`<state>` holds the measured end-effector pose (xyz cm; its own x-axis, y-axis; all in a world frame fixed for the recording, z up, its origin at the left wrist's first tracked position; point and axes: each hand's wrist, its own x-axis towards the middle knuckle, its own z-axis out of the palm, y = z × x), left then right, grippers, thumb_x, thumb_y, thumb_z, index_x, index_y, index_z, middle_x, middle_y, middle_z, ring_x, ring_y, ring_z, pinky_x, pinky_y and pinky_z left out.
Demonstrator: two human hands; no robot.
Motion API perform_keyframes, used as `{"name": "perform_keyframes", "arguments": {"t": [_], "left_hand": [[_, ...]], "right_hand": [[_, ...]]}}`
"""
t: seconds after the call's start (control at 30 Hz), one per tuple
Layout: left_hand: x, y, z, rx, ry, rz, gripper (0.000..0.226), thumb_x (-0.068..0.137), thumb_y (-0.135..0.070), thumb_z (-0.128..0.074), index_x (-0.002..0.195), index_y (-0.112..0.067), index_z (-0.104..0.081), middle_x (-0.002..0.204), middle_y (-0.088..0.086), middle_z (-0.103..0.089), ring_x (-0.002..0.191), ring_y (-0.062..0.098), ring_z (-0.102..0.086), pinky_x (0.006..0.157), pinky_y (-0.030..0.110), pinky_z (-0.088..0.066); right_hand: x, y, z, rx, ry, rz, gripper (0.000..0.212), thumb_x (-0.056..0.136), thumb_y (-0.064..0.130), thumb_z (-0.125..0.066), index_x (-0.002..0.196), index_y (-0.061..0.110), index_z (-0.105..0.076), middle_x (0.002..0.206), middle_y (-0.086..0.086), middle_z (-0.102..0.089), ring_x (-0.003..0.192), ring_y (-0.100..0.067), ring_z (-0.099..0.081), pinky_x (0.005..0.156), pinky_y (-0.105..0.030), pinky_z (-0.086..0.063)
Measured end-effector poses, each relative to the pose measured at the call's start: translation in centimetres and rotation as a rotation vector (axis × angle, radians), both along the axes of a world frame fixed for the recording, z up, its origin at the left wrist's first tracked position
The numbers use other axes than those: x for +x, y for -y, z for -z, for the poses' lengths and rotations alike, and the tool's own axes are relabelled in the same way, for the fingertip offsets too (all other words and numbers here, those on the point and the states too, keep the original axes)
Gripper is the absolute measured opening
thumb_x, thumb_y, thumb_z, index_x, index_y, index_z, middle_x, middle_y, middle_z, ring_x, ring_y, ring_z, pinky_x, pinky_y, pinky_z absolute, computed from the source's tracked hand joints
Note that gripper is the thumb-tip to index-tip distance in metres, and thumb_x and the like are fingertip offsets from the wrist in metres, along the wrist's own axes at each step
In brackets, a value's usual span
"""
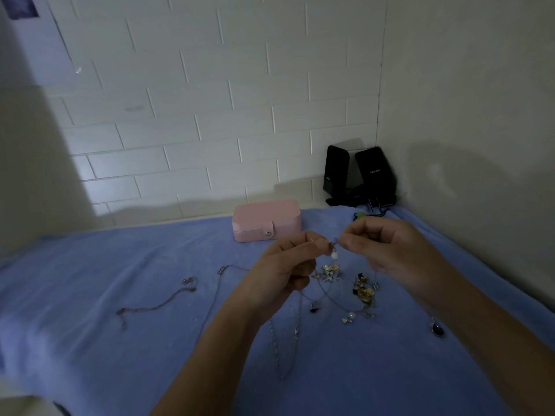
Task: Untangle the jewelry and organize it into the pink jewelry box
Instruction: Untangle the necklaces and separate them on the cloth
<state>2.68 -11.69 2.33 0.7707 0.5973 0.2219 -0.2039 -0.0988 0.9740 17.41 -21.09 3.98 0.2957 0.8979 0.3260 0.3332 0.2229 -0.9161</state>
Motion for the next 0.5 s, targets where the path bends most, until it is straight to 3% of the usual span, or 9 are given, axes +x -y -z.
{"name": "perform_keyframes", "arguments": {"t": [0.1, 0.17, 0.3, 0.37, 0.5], "left_hand": [[-0.05, -0.07, 0.01, -0.041, 0.03, -0.048, 0.011, 0.08, -0.021, -0.063, 0.07, -0.021, -0.067, 0.067, 0.006, -0.008, 0.047, 0.007, -0.015, 0.039, 0.013, -0.02], [-0.03, -0.11, 0.02, -0.038, 0.026, -0.046, 0.008, 0.08, -0.021, -0.062, 0.075, -0.016, -0.065, 0.068, 0.007, -0.008, 0.048, 0.008, -0.014, 0.038, 0.014, -0.02], [-0.06, -0.25, 0.06, -0.048, 0.032, -0.025, 0.014, 0.08, -0.023, -0.059, 0.07, -0.021, -0.07, 0.066, 0.005, -0.01, 0.048, 0.007, -0.015, 0.039, 0.014, -0.021], [-0.03, -0.27, 0.05, -0.042, 0.027, -0.019, 0.009, 0.081, -0.022, -0.065, 0.077, -0.016, -0.07, 0.067, 0.006, -0.011, 0.046, 0.006, -0.016, 0.039, 0.014, -0.021], [0.01, -0.47, 0.16, -0.077, 0.059, -0.044, 0.007, 0.078, -0.018, -0.066, 0.076, -0.017, -0.072, 0.084, 0.011, -0.022, 0.047, 0.007, -0.017, 0.038, 0.013, -0.021]], "right_hand": [[0.07, -0.2, 0.06, 0.0, -0.191, -0.102, 0.019, 0.093, 0.007, -0.048, 0.078, 0.004, -0.057, 0.064, 0.002, -0.061, 0.053, -0.009, -0.049, 0.057, -0.021, -0.045], [-0.09, -0.29, 0.04, 0.004, -0.297, -0.167, 0.018, 0.095, 0.008, -0.044, 0.08, 0.003, -0.053, 0.077, -0.003, -0.068, 0.053, -0.01, -0.05, 0.053, -0.021, -0.044], [-0.11, -0.47, 0.25, -0.021, -0.313, -0.157, 0.017, 0.096, 0.011, -0.043, 0.083, 0.005, -0.052, 0.082, -0.004, -0.071, 0.045, -0.009, -0.04, 0.046, -0.019, -0.031], [0.01, -0.5, 0.28, -0.026, -0.288, -0.149, 0.018, 0.094, 0.016, -0.045, 0.088, 0.001, -0.053, 0.088, -0.006, -0.072, 0.044, -0.008, -0.038, 0.046, -0.021, -0.025], [-0.03, -0.25, 0.15, -0.015, -0.238, -0.19, 0.02, 0.091, 0.022, -0.046, 0.084, 0.004, -0.052, 0.088, -0.012, -0.072, 0.041, -0.009, -0.029, 0.045, -0.022, -0.021]]}}
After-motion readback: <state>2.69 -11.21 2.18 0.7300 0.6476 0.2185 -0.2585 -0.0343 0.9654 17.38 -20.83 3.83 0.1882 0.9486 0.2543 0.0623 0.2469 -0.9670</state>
